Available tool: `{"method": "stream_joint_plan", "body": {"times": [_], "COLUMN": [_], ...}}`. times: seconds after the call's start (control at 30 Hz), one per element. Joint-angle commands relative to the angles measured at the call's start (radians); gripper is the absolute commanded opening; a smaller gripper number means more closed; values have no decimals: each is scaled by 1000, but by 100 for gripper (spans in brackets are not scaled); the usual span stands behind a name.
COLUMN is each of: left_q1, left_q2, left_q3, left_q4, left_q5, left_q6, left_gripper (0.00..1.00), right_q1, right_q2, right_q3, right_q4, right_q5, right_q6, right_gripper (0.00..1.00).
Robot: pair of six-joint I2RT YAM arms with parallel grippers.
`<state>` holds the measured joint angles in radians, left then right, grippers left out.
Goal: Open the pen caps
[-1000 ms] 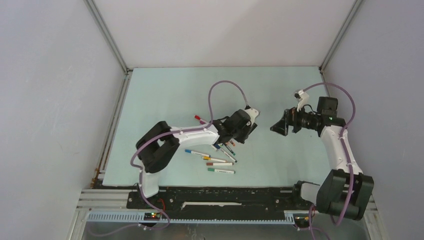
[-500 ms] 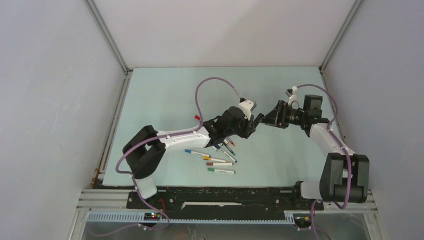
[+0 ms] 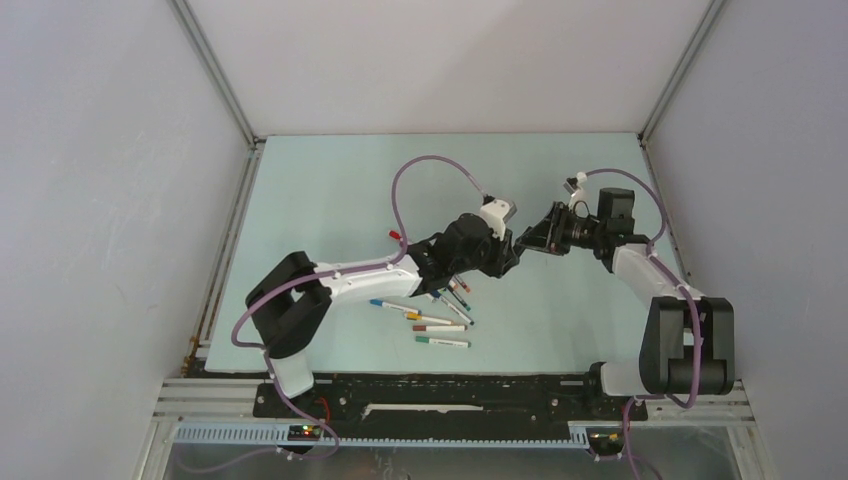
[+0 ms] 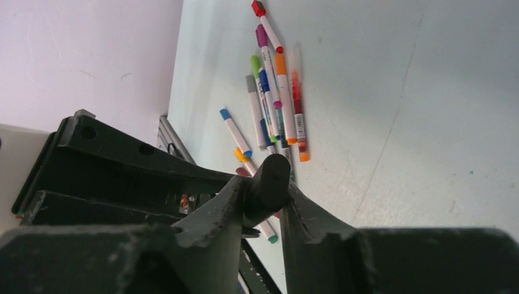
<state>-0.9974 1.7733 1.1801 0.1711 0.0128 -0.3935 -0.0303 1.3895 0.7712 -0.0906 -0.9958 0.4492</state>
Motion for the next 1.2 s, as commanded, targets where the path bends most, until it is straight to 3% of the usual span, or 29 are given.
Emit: {"method": "stream_joint_plan", "body": {"times": [0.0,0.1,0.23,0.33,0.43,0.53,0.77,1.17], "left_q1": [-12,-11,11,80,165,211,201,146], "left_q2": [-28,-46,-113,-166,-159,-107,-9,62], "left_q3": [4,-13,-118,-234,-350,-413,-396,-329], "left_q4": [51,65,180,362,637,902,1114,1015], "left_q5": [9,8,75,228,419,551,653,664], "left_q6": [-15,-25,-68,-177,-350,-508,-615,-581], "left_gripper": [9,17,60,80,87,93,93,73], "right_q1": [27,27,20,-8,-30,-18,16,-1], "right_q2": [1,-14,-43,-47,-30,-25,-38,-23], "right_q3": [-1,4,6,21,23,23,23,22], "right_q4": [55,54,62,54,80,132,155,293], "right_q5": [-9,0,-34,-205,-413,-503,-520,-504], "right_q6": [11,1,-33,-124,-168,-176,-178,-5], "right_gripper": [22,9,1,0,0,0,0,0]}}
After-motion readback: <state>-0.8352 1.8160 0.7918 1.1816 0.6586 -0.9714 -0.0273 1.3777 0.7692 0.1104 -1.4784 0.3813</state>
